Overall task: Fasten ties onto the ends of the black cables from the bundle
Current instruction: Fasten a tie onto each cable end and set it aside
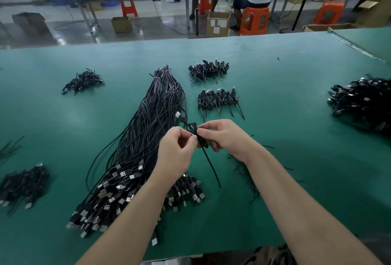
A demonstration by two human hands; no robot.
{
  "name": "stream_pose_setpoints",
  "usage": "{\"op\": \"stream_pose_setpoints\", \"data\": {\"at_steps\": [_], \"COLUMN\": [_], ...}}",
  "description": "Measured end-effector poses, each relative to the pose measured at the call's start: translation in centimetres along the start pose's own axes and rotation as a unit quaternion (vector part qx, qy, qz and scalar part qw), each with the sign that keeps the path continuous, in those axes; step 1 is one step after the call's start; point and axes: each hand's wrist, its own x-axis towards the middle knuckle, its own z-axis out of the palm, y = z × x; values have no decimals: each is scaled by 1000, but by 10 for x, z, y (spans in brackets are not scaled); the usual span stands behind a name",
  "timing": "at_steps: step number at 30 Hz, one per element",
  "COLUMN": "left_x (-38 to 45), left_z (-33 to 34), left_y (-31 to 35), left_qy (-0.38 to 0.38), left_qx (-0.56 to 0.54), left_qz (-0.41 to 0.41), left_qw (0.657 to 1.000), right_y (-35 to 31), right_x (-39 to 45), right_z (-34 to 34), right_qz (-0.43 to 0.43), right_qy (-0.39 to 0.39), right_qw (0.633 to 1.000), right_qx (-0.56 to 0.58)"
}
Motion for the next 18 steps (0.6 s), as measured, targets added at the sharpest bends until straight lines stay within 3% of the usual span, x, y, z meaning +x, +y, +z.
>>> {"op": "stream_pose_setpoints", "data": {"at_steps": [3, 6, 8, 10, 13, 15, 18], "left_x": [-3, -3, -3, 2, 7, 6, 3], "left_z": [-2, -2, -1, -1, -2, -3, -2], "left_y": [-2, -7, -8, -7, -8, -6, -1], "left_qy": [10, -1, 8, 22, 7, -30, -50], "left_qx": [131, 185, 145, 45, -176, -254, -279], "left_qz": [166, 220, 166, 12, -196, -234, -228], "left_qw": [977, 958, 975, 999, 965, 938, 932], "right_y": [-5, -4, -3, -2, -1, -2, -6], "right_x": [1, 2, 1, -2, -5, -5, -4], "right_z": [-2, -2, -1, 1, 2, 2, -1], "right_qz": [63, 76, 71, 39, -4, -19, -37], "right_qy": [-36, -61, -66, -73, -62, -37, -9], "right_qw": [996, 990, 986, 984, 995, 999, 998], "right_qx": [48, 102, 134, 157, 79, -6, -51]}}
